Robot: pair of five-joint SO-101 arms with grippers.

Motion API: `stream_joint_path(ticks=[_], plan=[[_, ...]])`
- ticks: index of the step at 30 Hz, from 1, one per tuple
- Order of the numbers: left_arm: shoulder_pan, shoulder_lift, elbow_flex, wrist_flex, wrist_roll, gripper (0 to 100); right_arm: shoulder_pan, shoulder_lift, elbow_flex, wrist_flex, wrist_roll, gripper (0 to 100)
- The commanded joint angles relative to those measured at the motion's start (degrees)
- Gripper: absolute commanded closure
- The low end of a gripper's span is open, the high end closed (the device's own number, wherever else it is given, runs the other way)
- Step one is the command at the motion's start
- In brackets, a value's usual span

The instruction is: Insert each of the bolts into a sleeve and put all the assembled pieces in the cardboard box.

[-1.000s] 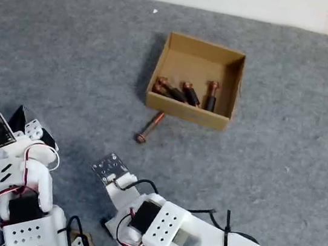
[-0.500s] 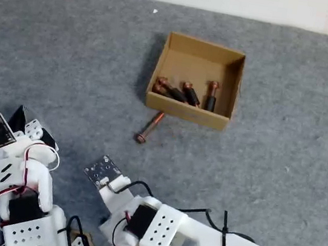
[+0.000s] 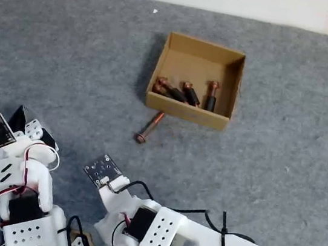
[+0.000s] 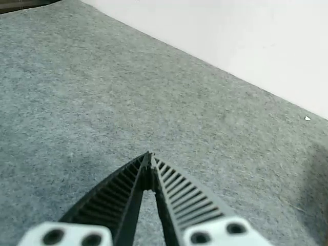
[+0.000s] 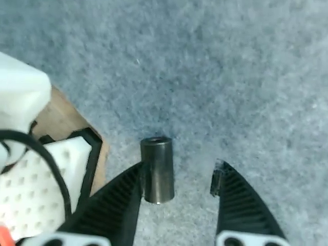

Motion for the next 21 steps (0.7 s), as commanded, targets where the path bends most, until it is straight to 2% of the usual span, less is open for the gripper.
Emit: stream_joint_path(ticks=[1,12,17,21], plan=[[-0.4,-0.3,1.1,-1.2,-0.1,99,-0.7,-0.7,0.5,-1.0,-0.3,81.8],[-0.4,-0.3,1.1,-1.1,-0.1,99,0.7,-0.7,0.5,-0.7,-0.2,81.8],[-0.4,-0.3,1.1,-1.1,-0.1,99,8.9,-0.9,0.0,-0.5,0.2,81.8],[-0.4,-0.3,1.1,-1.1,-0.1,99,18.0,-1.7,-1.5,4.1,6.0,81.8]])
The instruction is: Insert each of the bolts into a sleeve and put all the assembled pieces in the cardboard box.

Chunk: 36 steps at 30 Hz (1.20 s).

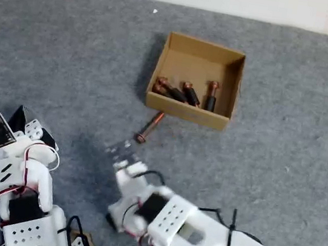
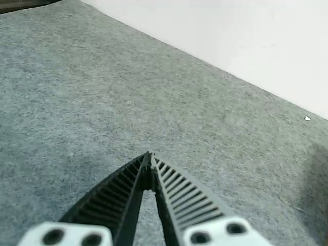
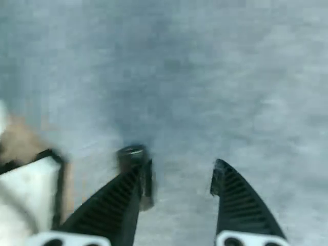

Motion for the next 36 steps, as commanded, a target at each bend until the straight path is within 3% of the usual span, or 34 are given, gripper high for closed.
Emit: stream_joint_path(ticks=[1,5,11,17,21,29,36], plan=[[-0.4,-0.3,1.1,-1.1,-0.1,99,8.5,-1.7,-3.8,3.8,4.2,81.8],[-0.4,-0.3,1.1,-1.2,-0.1,99,8.7,-1.7,-9.8,10.5,4.7,81.8],[-0.4,-0.3,1.1,-1.3,-0.1,99,-1.9,-1.6,-12.0,13.8,4.6,81.8],[-0.4,-0.3,1.1,-1.3,-0.1,99,-10.9,-0.9,-11.6,11.6,-1.8,81.8],[-0.4,-0.3,1.1,-1.4,-0.1,99,-14.5,-0.8,-5.7,3.6,-2.5,81.8],[-0.4,-0.3,1.1,-1.4,-0.1,99,-14.1,0.3,-0.5,-0.8,-2.3,81.8],[-0.5,-0.3,1.1,-1.4,-0.1,99,-9.4,15.8,-6.7,-0.7,-2.2,81.8]])
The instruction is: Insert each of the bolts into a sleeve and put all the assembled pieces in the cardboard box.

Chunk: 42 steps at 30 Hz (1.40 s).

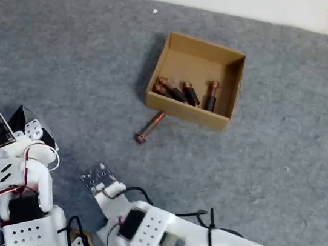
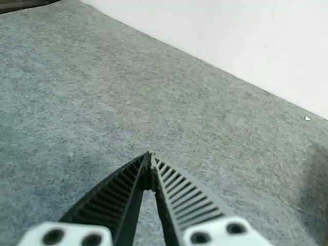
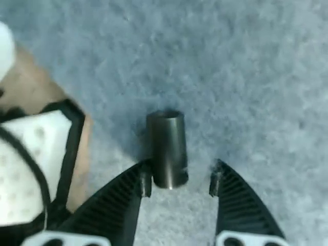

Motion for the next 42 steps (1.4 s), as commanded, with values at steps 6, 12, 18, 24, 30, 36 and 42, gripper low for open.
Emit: stream_joint_path(ticks=[6,12,18,24,30,36,42], plan=[[-0.7,-0.3,1.1,-1.4,-0.1,99,6.5,8.5,-7.1,-1.2,-0.5,81.8],[-0.7,-0.3,1.1,-1.4,-0.1,99,9.4,5.1,-7.0,-1.2,3.9,92.9],[-0.7,-0.3,1.1,-1.3,-0.1,99,16.0,1.5,-7.3,1.5,10.8,99.4],[-0.7,-0.3,1.1,-1.3,-0.1,99,23.5,-7.6,-7.0,4.4,17.0,99.4],[-0.3,-0.3,1.1,-1.3,-0.1,99,31.8,-16.0,-6.9,4.5,22.6,99.4],[2.8,-0.3,1.1,-1.1,-0.3,99,39.3,-18.8,-6.5,4.1,27.8,99.4],[6.5,-0.3,1.1,-1.1,-0.6,99,44.4,-19.1,-6.7,2.3,24.7,99.4]])
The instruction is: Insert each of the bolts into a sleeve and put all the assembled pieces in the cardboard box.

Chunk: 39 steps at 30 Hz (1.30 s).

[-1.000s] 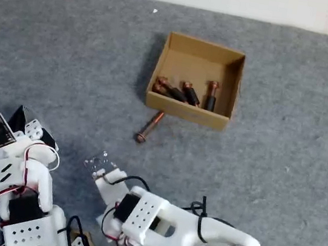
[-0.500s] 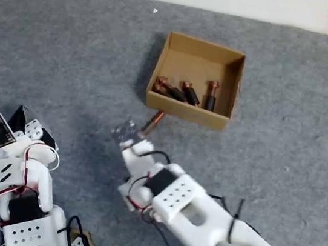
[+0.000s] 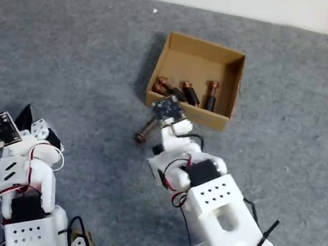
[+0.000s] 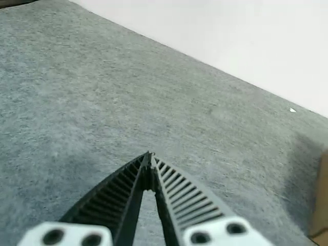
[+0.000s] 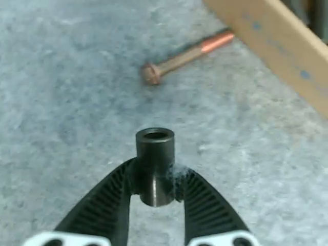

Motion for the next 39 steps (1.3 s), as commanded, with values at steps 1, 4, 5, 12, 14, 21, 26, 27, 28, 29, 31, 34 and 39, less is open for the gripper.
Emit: stream_joint_path(ticks=[1,4,5,12,14,21,26,27,28,29,31,34,39], plan=[[3.7,-0.3,1.1,-1.0,-1.9,99,4.6,-2.2,-1.0,-3.1,-2.6,99.4],[6.4,-0.3,1.1,-0.6,-10.3,99,7.7,-1.6,-0.8,-6.5,-5.5,99.4],[7.2,-0.3,1.1,0.4,-13.1,99,8.5,-1.6,-0.8,-7.0,-6.3,99.4],[13.4,-0.3,0.6,2.5,-24.1,99,11.0,-1.6,-0.7,-8.1,-8.4,99.4],[15.3,-0.3,0.6,2.6,-26.1,99,11.8,-1.6,0.8,-10.2,-8.4,99.4],[24.2,0.3,-7.1,12.2,-32.5,99,12.8,-1.7,4.2,-16.0,-8.4,99.4],[29.4,0.5,-17.5,21.8,-32.5,99,12.8,-1.9,4.3,-16.0,-8.4,99.4],[30.5,0.5,-18.2,22.7,-32.5,99,12.8,-2.0,4.3,-16.0,-8.4,99.4],[31.7,0.5,-18.5,23.2,-32.5,99,12.9,-2.1,4.3,-16.0,-8.4,99.4],[32.8,0.5,-18.3,23.6,-32.5,99,13.2,-2.1,4.3,-16.0,-8.4,99.4],[34.2,1.0,-18.1,24.2,-32.5,99,14.0,-2.2,4.2,-16.1,-8.4,99.4],[34.8,6.4,-18.3,24.0,-32.5,99,15.3,-2.2,4.2,-16.1,-8.4,99.4],[34.9,22.2,-24.0,21.8,-32.7,99,15.5,-2.1,4.2,-16.1,-8.4,99.4]])
